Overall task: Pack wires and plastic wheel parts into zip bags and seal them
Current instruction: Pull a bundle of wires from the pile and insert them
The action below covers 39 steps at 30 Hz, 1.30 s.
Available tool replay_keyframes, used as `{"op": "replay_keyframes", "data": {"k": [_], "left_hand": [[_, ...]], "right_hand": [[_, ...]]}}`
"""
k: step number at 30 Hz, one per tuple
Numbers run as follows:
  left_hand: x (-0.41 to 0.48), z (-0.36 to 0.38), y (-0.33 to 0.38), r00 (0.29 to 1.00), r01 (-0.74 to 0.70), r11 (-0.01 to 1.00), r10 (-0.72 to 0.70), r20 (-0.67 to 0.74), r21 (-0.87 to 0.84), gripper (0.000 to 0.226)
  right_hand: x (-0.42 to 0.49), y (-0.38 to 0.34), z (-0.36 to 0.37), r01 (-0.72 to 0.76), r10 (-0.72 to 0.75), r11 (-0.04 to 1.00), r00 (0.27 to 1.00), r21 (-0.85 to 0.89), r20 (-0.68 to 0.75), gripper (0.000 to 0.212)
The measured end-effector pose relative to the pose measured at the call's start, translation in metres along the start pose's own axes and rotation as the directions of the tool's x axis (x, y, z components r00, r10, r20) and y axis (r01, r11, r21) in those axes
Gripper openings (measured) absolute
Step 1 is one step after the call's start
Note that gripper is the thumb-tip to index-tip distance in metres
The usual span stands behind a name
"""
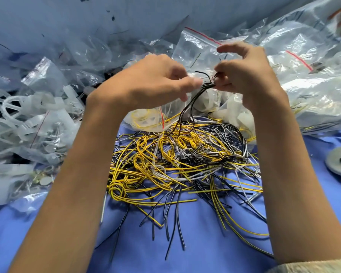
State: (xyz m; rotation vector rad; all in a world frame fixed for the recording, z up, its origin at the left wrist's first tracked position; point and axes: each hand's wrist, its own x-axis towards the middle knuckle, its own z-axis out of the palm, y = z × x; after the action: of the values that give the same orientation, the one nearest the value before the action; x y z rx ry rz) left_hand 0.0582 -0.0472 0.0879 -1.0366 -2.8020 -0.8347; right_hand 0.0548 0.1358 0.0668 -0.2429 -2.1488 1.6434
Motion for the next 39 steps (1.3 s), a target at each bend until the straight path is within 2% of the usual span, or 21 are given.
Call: {"op": "replay_keyframes", "data": {"k": [4,9,12,14,15,17,20,22,24,27,30,34,37,39], "left_hand": [[0.002,0.009,0.005,0.994,-0.093,0.996,0.093,-0.056,-0.001,0.013],[0.004,0.011,0.002,0.989,-0.082,0.995,0.075,-0.125,-0.052,0.011],[0.005,0.010,0.001,0.977,-0.048,0.986,0.013,-0.214,-0.160,0.012],[0.006,0.009,0.002,0.959,-0.024,0.955,-0.062,-0.278,-0.296,0.011],[0.007,0.008,0.002,0.948,-0.025,0.932,-0.093,-0.305,-0.361,0.010],[0.008,0.007,0.004,0.930,-0.030,0.894,-0.139,-0.340,-0.447,0.010],[0.008,0.006,0.008,0.917,-0.026,0.839,-0.196,-0.347,-0.543,0.007],[0.008,0.006,0.009,0.905,-0.013,0.819,-0.235,-0.356,-0.574,0.006],[0.007,0.006,0.008,0.909,0.003,0.806,-0.249,-0.333,-0.593,0.006],[0.007,0.007,0.006,0.915,0.047,0.831,-0.258,-0.309,-0.554,0.007],[0.008,0.005,0.001,0.920,0.099,0.877,-0.261,-0.293,-0.469,0.015],[0.009,0.002,-0.013,0.919,0.183,0.943,-0.265,-0.293,-0.277,0.020],[0.012,0.004,-0.022,0.889,0.252,0.963,-0.268,-0.372,-0.090,0.014],[0.012,0.005,-0.024,0.899,0.267,0.963,-0.234,-0.371,0.039,0.010]], "right_hand": [[0.001,-0.001,0.003,0.011,-0.010,0.999,0.999,0.034,-0.044,0.018],[0.003,-0.004,0.000,-0.017,0.017,1.000,1.000,0.003,0.027,0.015],[0.003,-0.004,-0.001,0.093,-0.078,0.980,0.993,-0.175,0.087,0.024],[0.000,-0.008,0.000,0.224,-0.187,0.931,0.971,-0.289,0.151,0.045],[-0.003,-0.010,0.001,0.285,-0.236,0.912,0.953,-0.294,0.192,0.054],[-0.009,-0.017,0.004,0.366,-0.304,0.900,0.916,-0.235,0.262,0.057],[-0.014,-0.018,0.006,0.389,-0.294,0.905,0.866,-0.175,0.405,0.051],[-0.017,-0.017,0.007,0.363,-0.242,0.921,0.819,-0.142,0.520,0.057],[-0.017,-0.013,0.007,0.348,-0.206,0.928,0.782,-0.137,0.589,0.052],[-0.014,-0.008,0.007,0.402,-0.190,0.879,0.788,-0.256,0.586,0.035],[-0.014,-0.006,0.004,0.391,-0.181,0.888,0.784,-0.244,0.594,0.007],[-0.013,-0.007,0.001,0.340,-0.099,0.875,0.823,-0.345,0.560,0.029],[-0.012,-0.008,0.000,0.385,-0.062,0.781,0.831,-0.491,0.552,0.045],[-0.013,-0.009,0.001,0.392,-0.040,0.742,0.835,-0.544,0.548,0.051]]}}
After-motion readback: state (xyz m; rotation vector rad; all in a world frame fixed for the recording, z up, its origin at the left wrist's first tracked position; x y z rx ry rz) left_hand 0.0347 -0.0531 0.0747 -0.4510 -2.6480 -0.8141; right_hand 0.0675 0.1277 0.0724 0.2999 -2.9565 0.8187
